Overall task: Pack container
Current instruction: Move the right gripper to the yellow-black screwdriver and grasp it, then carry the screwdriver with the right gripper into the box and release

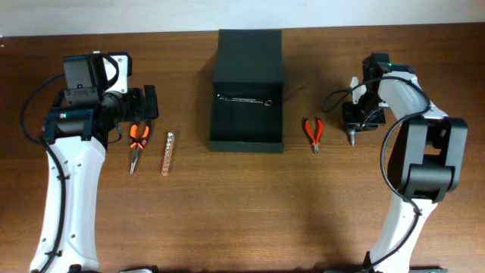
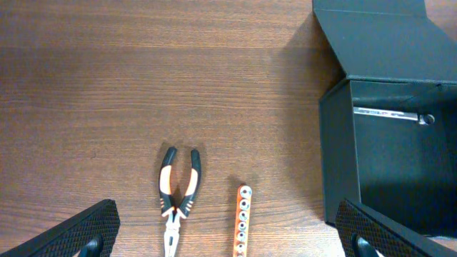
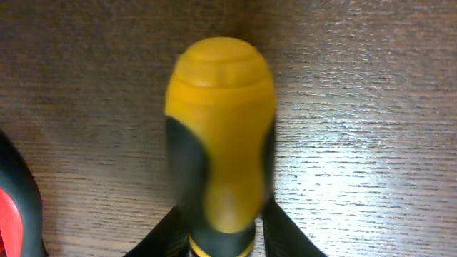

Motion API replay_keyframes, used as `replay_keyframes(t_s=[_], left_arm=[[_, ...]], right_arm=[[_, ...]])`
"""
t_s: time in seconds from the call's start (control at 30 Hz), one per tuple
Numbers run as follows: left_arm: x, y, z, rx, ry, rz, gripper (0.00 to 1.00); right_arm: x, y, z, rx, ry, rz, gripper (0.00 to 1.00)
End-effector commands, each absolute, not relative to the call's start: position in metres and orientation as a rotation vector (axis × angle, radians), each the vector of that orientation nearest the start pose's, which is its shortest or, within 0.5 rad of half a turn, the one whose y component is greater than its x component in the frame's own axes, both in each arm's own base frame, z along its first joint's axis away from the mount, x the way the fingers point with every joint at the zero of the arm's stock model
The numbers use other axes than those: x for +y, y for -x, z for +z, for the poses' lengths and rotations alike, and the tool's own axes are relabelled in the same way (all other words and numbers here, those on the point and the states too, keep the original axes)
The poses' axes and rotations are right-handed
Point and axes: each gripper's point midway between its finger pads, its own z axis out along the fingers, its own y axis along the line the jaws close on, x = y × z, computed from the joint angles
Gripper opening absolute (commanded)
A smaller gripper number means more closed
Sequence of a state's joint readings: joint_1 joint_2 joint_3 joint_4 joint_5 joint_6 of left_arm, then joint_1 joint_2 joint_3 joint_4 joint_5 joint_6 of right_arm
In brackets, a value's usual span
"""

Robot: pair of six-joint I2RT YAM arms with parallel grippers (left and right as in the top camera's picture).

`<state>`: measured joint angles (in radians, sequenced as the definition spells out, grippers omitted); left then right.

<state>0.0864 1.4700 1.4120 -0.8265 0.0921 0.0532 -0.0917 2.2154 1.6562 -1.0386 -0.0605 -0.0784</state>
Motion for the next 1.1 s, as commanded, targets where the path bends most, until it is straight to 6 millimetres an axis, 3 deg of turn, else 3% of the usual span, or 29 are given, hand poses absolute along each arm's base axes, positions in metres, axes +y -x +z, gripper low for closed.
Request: replay_keyframes(t_s=[0.0,0.37,0.5,0.67,0.83,0.97,1.07], left_arm=[[0.021,-0.4,0.238,2.436,-0.013,-0.032,0.99],[0.021,-0.4,0.238,2.436,-0.013,-0.032,0.99],[0.021,-0.4,0.238,2.436,-0.012,-0.032,0.99],[0.021,-0.4,0.238,2.436,-0.013,-0.032,0.99],[0.021,-0.4,0.238,2.436,-0.012,-0.032,0.99],[0.021,-0.4,0.238,2.436,-0.013,-0.032,0.99],[0.021,-0.4,0.238,2.436,-0.013,-0.032,0.99]], right_arm=[[-0.02,-0.403,-0.005,3.188,0.002,0.073,0.28],[-0.015,-0.402,-0.003,3.192,-0.036,0.103,0.08],[-0.008,-0.411,0.018,3.152,-0.033,0.168,0.05],[0.008,-0.438,0.078,2.999,0.016,0.229,0.04],[0.041,-0.46,0.165,2.778,0.143,0.217,0.04],[0.089,-0.465,0.233,2.588,0.335,0.224,0.04],[0.136,-0.46,0.266,2.453,0.591,0.215,0.04]])
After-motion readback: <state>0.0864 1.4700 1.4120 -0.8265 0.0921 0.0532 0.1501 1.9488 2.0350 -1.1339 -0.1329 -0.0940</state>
